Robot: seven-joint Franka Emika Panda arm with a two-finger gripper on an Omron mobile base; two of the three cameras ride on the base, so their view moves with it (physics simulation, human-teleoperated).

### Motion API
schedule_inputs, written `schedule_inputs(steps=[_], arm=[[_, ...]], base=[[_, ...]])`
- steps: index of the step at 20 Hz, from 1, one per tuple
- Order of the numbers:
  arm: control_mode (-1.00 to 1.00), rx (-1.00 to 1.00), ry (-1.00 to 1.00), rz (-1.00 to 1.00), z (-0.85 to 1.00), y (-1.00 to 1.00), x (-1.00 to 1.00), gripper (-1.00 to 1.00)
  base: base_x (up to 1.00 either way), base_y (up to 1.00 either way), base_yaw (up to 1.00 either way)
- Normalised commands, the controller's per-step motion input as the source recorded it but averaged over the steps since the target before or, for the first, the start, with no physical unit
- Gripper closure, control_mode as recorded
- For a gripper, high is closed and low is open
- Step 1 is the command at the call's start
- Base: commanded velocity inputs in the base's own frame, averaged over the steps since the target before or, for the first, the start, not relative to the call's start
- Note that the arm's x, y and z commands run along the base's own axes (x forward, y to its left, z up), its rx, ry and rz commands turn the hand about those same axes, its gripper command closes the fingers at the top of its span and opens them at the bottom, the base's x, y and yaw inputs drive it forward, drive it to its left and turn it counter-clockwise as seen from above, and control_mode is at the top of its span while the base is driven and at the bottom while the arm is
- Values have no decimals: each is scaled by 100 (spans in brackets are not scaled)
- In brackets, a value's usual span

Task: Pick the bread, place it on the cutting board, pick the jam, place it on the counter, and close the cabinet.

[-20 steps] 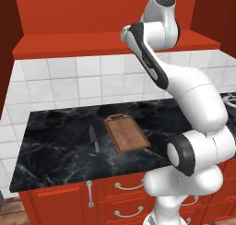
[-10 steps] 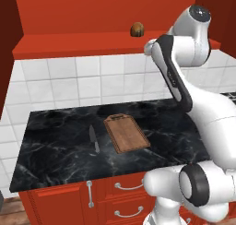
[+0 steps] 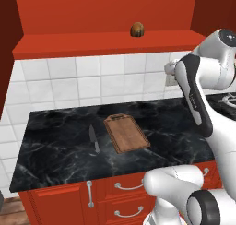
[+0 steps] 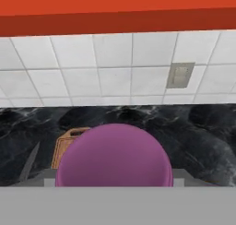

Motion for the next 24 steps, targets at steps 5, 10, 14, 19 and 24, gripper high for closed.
schedule_inputs(steps=[5,10,14,19,24], arm=[[-100,0,3,0,-38,-40,-21,100],[-100,0,5,0,-32,-27,-6,100],[-100,-3,3,0,-38,-14,0,100],[-100,-4,1,0,-40,-10,0,100],[-100,0,0,0,-45,-7,6,100]], base=[[0,0,0],[0,0,0],[0,0,0],[0,0,0],[0,0,0]])
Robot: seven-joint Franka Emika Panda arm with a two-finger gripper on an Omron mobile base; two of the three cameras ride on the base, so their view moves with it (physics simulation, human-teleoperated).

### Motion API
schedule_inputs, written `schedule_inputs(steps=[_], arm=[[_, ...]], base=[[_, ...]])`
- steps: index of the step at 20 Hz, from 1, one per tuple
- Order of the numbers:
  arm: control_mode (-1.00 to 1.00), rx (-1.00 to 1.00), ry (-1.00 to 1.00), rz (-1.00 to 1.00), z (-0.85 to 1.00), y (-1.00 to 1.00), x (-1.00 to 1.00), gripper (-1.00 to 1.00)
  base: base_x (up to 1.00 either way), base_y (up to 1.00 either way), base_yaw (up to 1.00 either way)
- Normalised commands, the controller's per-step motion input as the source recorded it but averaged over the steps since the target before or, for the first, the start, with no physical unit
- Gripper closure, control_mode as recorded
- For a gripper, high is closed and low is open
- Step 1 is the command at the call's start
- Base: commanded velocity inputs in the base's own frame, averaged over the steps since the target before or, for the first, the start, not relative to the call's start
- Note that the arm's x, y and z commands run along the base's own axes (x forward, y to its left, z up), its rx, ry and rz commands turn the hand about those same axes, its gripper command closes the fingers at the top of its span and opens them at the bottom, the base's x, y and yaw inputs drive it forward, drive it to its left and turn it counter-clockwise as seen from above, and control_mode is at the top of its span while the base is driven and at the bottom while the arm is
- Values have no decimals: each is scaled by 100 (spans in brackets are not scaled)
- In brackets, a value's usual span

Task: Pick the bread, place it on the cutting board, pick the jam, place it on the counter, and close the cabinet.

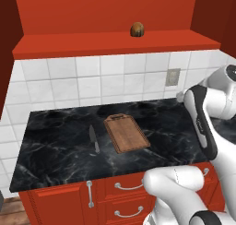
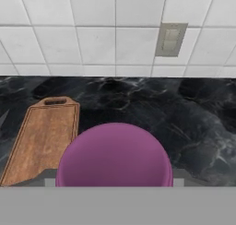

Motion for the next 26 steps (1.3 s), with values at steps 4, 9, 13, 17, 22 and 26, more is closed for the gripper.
schedule_inputs(steps=[4,9,13,17,22,26], arm=[[-100,0,0,0,-47,-2,13,100],[-100,0,0,0,-47,0,19,100],[-100,0,0,0,-39,0,30,100],[-100,0,0,0,-34,0,37,100],[-100,0,0,0,-20,0,57,100],[-100,0,0,0,-19,0,59,100]], base=[[0,0,0],[0,0,0],[0,0,0],[0,0,0],[0,0,0],[0,0,0]])
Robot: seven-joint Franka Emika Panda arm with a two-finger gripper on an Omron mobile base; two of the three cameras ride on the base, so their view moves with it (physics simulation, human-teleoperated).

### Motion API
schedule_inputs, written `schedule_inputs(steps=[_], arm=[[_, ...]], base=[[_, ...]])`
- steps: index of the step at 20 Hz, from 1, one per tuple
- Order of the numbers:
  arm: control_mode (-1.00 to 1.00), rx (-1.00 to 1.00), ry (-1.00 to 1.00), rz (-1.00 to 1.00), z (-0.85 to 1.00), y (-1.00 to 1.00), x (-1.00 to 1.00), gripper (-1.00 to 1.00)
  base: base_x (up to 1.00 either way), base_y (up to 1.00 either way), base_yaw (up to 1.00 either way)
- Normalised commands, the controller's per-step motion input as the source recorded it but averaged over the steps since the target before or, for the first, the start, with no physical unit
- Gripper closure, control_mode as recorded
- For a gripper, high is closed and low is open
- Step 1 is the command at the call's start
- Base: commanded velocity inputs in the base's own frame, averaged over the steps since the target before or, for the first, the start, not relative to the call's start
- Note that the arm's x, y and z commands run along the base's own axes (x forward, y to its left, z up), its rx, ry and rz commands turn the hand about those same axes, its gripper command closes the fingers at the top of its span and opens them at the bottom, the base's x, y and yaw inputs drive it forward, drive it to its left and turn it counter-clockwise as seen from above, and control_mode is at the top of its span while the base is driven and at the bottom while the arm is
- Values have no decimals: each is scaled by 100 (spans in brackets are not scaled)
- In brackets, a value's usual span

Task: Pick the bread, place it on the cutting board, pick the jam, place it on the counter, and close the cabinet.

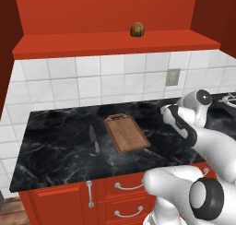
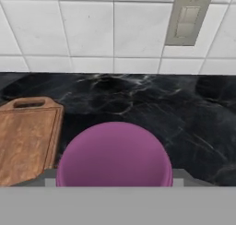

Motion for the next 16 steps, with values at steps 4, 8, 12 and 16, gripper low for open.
schedule_inputs(steps=[4,8,12,16], arm=[[-100,0,0,0,-23,0,50,100],[-100,0,0,0,-28,0,37,100],[-100,0,0,0,-26,0,27,100],[-100,0,0,0,-31,0,17,100]], base=[[0,0,0],[0,0,0],[0,0,0],[0,0,0]])
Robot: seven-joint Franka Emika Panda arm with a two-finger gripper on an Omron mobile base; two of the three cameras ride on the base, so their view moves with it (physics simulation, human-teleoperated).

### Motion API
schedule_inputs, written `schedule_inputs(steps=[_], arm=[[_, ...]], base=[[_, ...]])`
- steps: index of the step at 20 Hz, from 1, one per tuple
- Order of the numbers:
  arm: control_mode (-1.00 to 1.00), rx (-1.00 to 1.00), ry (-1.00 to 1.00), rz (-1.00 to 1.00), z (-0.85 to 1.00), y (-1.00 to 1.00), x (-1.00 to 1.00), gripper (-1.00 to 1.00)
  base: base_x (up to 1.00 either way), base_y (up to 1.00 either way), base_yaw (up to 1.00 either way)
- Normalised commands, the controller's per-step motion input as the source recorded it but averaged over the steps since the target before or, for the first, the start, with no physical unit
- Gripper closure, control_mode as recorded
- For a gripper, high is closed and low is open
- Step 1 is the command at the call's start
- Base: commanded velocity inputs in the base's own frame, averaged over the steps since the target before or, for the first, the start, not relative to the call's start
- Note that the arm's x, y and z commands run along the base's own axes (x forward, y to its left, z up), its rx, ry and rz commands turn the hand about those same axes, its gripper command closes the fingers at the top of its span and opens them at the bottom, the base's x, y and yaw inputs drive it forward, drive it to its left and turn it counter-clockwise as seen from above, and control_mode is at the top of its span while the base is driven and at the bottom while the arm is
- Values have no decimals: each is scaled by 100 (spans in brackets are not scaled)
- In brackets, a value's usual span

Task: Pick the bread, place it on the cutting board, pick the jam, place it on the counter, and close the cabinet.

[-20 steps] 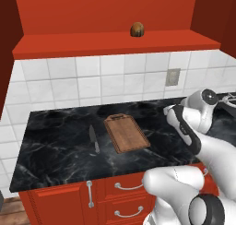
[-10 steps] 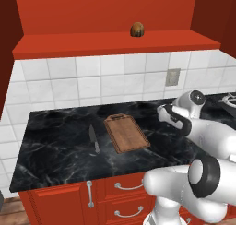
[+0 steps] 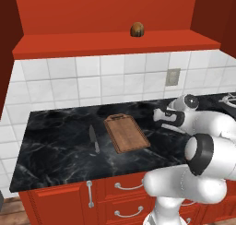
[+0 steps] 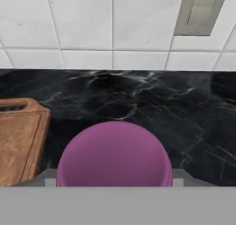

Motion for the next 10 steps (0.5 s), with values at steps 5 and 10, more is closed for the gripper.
schedule_inputs(steps=[5,10], arm=[[-100,0,0,0,-32,0,16,100],[-100,0,0,0,-34,-1,13,100]], base=[[0,0,0],[0,0,0]])
